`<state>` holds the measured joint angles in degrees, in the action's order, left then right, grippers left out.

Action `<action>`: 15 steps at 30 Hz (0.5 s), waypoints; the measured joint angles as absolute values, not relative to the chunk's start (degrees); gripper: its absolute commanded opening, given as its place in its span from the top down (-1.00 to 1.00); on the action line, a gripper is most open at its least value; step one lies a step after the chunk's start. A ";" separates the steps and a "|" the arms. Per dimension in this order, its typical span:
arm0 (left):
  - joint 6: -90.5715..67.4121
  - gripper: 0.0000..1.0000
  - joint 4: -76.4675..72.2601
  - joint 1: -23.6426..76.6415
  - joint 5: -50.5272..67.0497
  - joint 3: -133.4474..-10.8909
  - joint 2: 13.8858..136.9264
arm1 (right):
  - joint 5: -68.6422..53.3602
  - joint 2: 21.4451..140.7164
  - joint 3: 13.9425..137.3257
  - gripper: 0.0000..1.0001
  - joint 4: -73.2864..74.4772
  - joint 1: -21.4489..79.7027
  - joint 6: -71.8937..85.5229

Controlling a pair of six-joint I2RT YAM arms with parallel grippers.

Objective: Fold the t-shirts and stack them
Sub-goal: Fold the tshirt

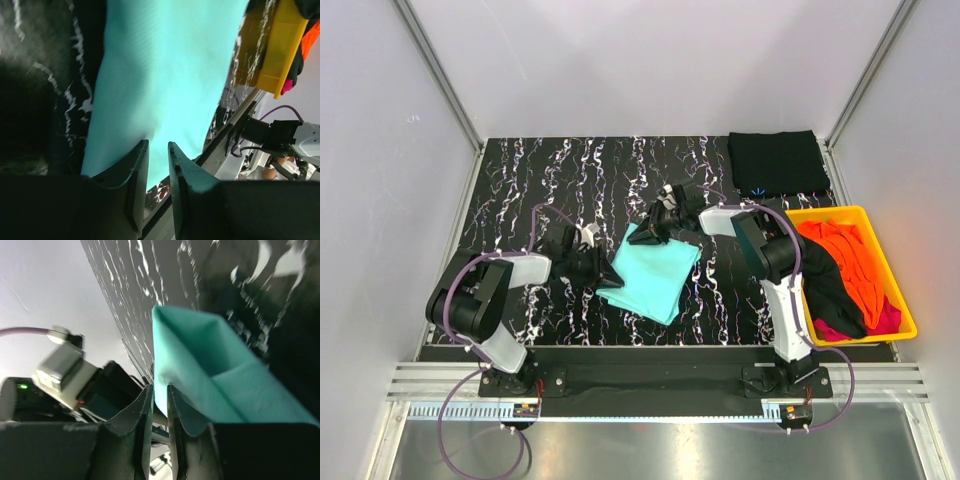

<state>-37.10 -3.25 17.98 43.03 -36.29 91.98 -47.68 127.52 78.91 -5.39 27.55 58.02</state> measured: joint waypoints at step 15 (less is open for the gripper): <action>-36.58 0.46 -3.99 15.90 44.75 -33.15 93.25 | -47.68 134.50 84.97 0.54 -7.88 26.98 60.34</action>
<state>-36.58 -3.99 15.90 44.75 -33.15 93.25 -47.68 134.50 84.97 -7.88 26.98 60.34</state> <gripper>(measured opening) 0.263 0.229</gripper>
